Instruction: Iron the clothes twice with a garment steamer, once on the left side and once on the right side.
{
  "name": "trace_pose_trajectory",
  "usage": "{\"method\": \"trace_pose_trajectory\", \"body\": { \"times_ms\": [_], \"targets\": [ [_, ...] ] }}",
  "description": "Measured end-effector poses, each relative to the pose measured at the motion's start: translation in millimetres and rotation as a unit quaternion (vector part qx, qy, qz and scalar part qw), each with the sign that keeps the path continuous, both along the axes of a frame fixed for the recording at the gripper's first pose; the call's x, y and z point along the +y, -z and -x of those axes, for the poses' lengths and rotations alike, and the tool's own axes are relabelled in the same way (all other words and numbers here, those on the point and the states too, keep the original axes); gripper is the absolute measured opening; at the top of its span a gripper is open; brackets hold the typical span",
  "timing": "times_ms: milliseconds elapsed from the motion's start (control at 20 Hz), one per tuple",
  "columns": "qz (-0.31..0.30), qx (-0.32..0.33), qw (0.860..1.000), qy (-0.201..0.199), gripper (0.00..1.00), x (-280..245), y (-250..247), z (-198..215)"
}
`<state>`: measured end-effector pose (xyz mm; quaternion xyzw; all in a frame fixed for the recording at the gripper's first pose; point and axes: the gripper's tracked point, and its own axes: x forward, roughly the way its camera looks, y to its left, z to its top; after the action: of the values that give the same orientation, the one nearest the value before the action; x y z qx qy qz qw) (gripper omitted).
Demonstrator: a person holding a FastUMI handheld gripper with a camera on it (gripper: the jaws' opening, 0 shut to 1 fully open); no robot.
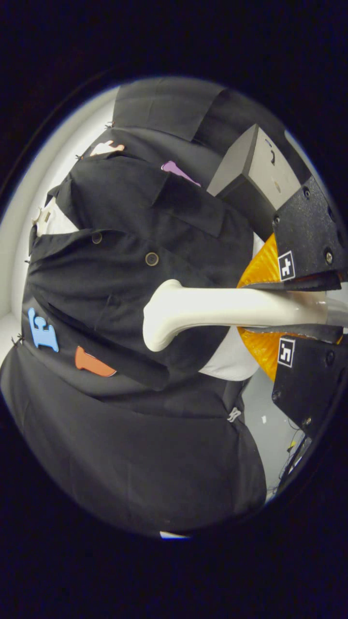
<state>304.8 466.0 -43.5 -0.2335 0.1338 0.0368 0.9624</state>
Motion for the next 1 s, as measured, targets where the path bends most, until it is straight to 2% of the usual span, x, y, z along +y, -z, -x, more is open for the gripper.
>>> {"method": "trace_pose_trajectory", "body": {
  "times_ms": [200, 650, 1000],
  "targets": [
    [0.001, 0.025, 1.0, -0.003, 0.3, -9, 27, 8],
    [-0.016, 0.075, 0.997, 0.017, 0.29, -24, 72, 21],
    [-0.034, 0.089, 0.995, 0.007, 0.3, -41, 67, 44]
  ]
}}
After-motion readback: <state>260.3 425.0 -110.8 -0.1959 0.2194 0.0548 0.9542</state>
